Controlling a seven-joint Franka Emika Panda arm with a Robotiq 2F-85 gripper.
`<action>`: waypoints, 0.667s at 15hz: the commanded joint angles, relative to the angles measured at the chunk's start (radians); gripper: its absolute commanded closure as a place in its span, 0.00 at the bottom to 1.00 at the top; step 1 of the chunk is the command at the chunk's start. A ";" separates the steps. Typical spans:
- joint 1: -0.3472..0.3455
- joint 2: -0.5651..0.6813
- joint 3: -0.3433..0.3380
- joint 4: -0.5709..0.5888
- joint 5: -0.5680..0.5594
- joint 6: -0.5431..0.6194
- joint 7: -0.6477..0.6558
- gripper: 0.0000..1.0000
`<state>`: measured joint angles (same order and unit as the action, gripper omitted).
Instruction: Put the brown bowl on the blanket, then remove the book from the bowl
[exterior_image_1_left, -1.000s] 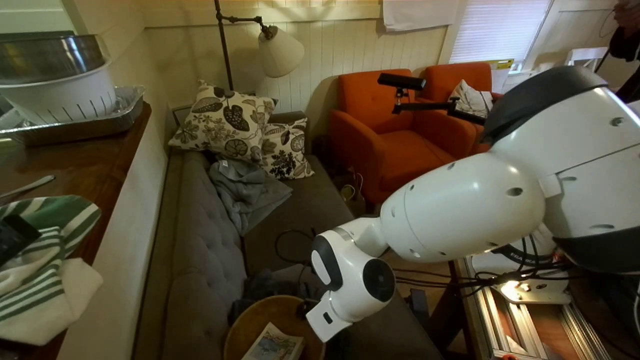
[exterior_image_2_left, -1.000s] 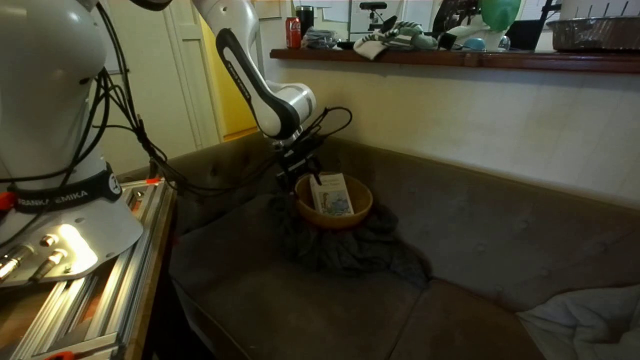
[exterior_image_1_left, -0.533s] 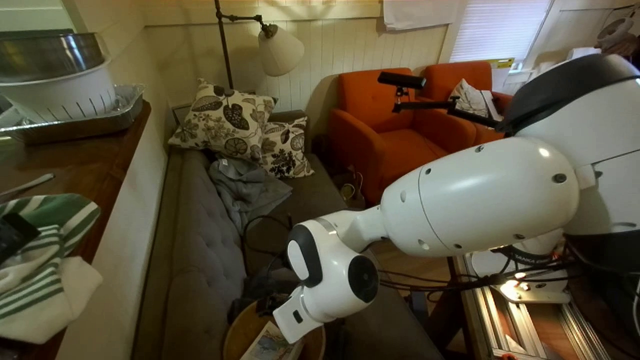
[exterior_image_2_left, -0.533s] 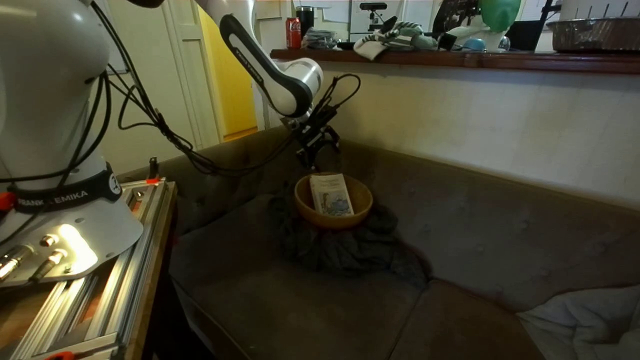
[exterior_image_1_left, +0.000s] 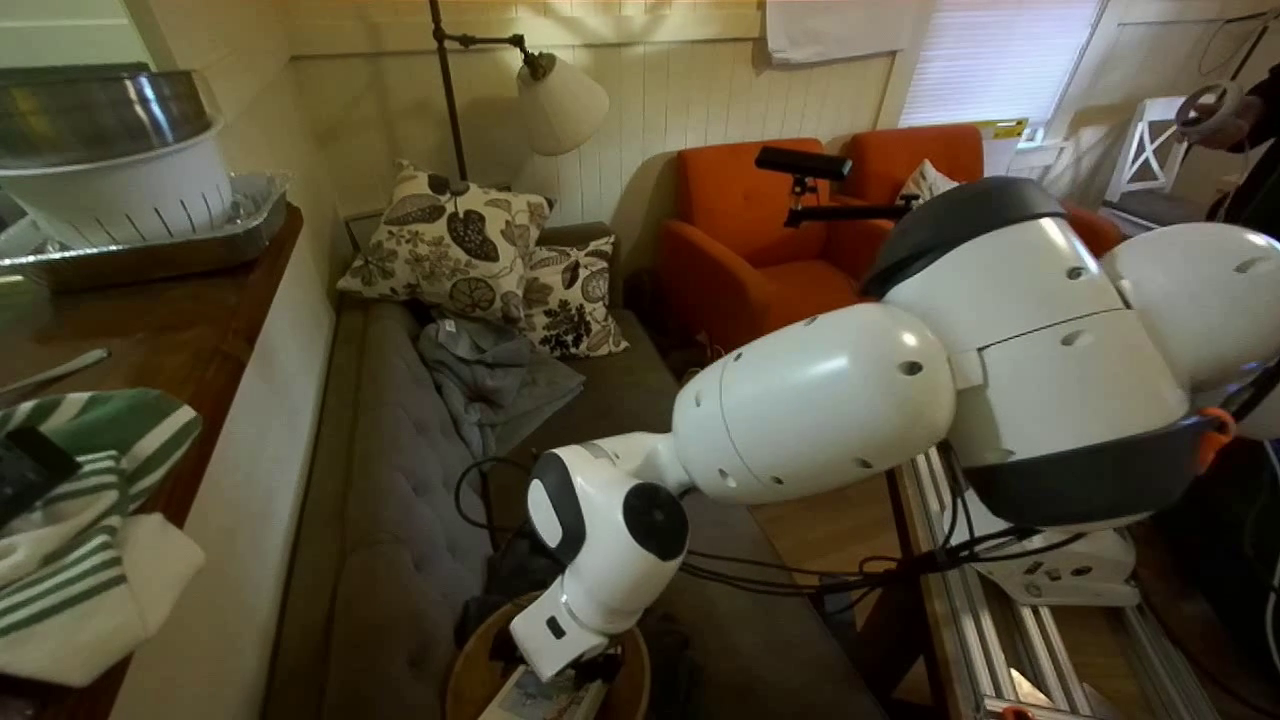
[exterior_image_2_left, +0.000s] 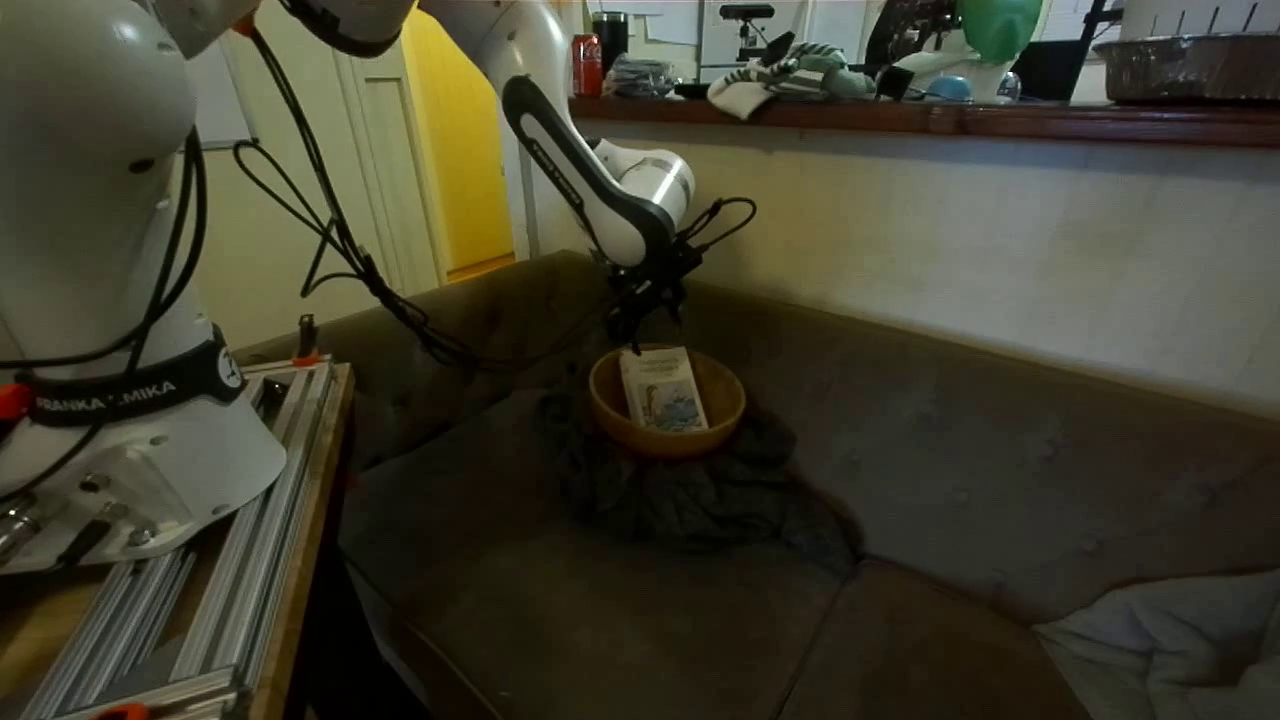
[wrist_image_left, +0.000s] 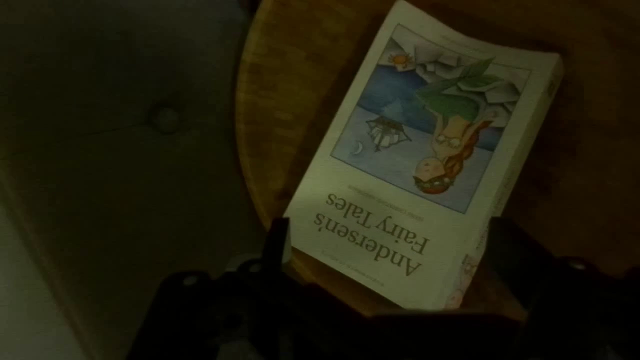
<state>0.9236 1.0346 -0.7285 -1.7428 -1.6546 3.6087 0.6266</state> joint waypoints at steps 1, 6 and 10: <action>-0.020 0.028 0.007 0.027 -0.014 0.035 0.006 0.00; -0.043 0.069 0.019 0.065 -0.008 0.059 0.012 0.00; -0.078 0.120 0.061 0.129 -0.003 0.084 0.016 0.00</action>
<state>0.8816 1.1011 -0.6979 -1.6870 -1.6682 3.6584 0.6376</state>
